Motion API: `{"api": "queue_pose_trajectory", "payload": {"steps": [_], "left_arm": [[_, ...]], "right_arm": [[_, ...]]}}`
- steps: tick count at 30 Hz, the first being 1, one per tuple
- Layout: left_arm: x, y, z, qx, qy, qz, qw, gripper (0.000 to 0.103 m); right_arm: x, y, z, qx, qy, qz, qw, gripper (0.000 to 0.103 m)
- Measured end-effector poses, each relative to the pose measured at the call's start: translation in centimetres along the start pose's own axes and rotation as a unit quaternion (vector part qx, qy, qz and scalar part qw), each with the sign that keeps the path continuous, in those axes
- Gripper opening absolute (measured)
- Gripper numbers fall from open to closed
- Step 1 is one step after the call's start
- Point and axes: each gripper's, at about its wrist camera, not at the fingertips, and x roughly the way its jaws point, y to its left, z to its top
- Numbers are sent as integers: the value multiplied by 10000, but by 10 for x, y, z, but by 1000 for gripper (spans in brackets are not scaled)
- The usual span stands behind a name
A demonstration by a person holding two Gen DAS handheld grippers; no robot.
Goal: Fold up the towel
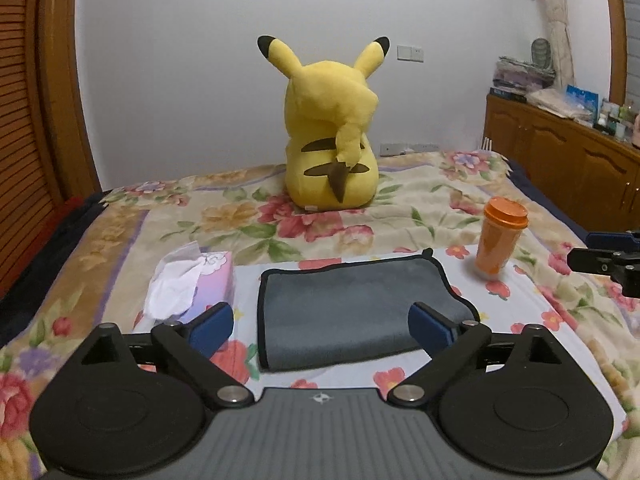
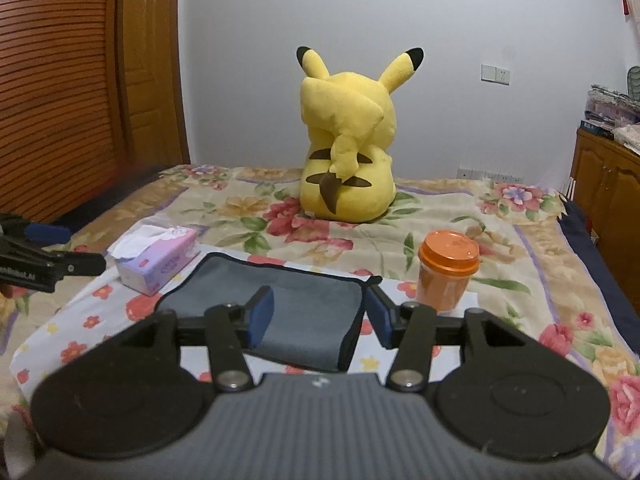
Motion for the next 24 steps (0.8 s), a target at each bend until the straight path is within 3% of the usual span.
{"api": "queue_pose_trajectory", "payload": {"steps": [4,13,16,20,24], "left_arm": [[-17,-1,-4,15,-29,55,10000,103],[-51,-8,-9,103,-91,32,9999,103],[-61,-14,-9,174,-128,18,9998,103],[-73,-20,-10,143,-226,19,9996,103],[-85,-28,-10,163,-380,46,9991,103]], "right_arm": [[-15,5,-1,-2,-47,-13,10000,53],[-43,10,-5,34,-130,-78,9999,61],[-52,10,-7,32,-187,-83,9998,73],[-62,10,-10,65,-304,-117,9994,99],[-71,14,-12,-63,-394,-241,9989,103]]}}
